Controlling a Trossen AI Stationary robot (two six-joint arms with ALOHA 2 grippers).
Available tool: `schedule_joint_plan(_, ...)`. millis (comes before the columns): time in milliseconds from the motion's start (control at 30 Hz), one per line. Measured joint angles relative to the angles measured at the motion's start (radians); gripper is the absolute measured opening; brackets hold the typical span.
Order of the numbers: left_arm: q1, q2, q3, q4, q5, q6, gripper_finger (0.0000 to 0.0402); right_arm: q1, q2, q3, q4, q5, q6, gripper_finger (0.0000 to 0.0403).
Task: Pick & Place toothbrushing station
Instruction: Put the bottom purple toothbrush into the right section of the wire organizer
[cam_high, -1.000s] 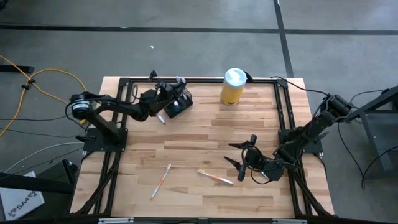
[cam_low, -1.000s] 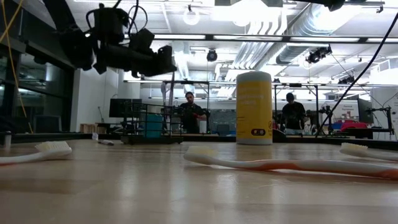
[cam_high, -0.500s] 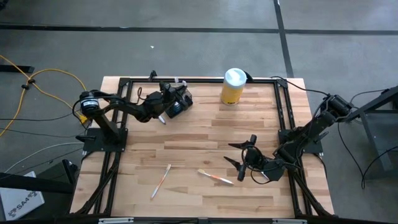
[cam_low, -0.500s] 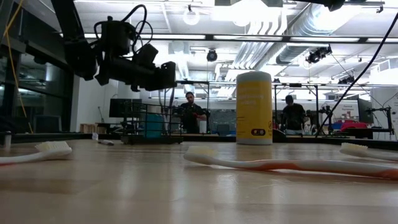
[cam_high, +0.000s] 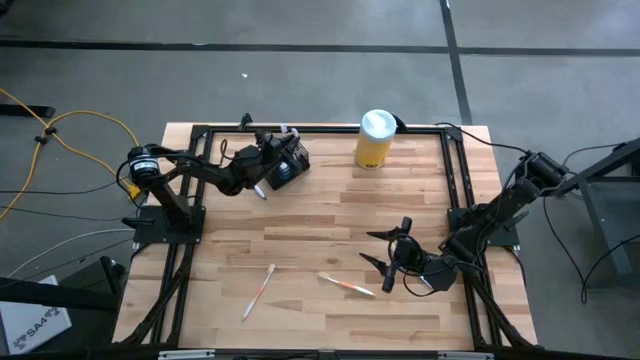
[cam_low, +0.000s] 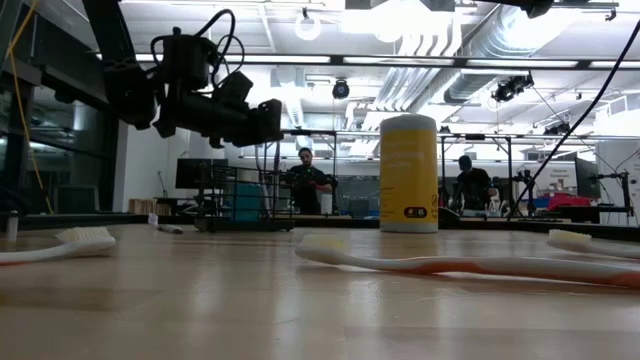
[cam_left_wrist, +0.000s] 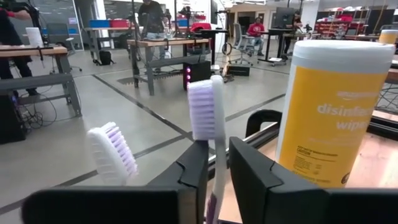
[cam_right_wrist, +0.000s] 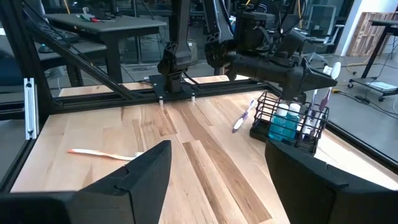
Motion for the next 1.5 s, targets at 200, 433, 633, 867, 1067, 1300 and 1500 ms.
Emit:
schedule_joint_plan(200, 0.009, -0.005, 0.0, 0.002, 0.0, -0.023, 0.0094, 0.0, 0.0, 0.0, 0.0, 0.0, 0.0, 0.0252)
schedule_joint_plan(433, -0.016, -0.042, 0.0, 0.003, -0.002, -0.026, 0.0101, 0.0, 0.0, 0.0, 0.0, -0.004, 0.0, 0.0252)
schedule_joint_plan(633, -0.019, -0.084, 0.0, -0.069, 0.006, -0.034, 0.0101, 0.0, 0.0, 0.0, 0.0, -0.004, 0.0, 0.0252)
schedule_joint_plan(867, -0.004, -0.089, 0.0, -0.155, 0.01, -0.057, 0.0101, 0.0, 0.0, 0.0, 0.001, -0.004, 0.0, 0.0252)
schedule_joint_plan(1067, 0.018, -0.089, 0.0, -0.167, 0.065, -0.066, 0.0116, 0.0, 0.0, 0.0, 0.008, -0.005, -0.003, 0.0252)
schedule_joint_plan(1300, 0.026, -0.089, 0.0, -0.167, 0.106, -0.091, 0.016, 0.0, 0.0, 0.0, 0.022, -0.026, -0.018, 0.0252)
schedule_joint_plan(1500, -0.005, -0.089, 0.0, -0.217, 0.036, -0.108, 0.0163, 0.0, 0.0, 0.0, 0.039, -0.033, -0.026, 0.0252)
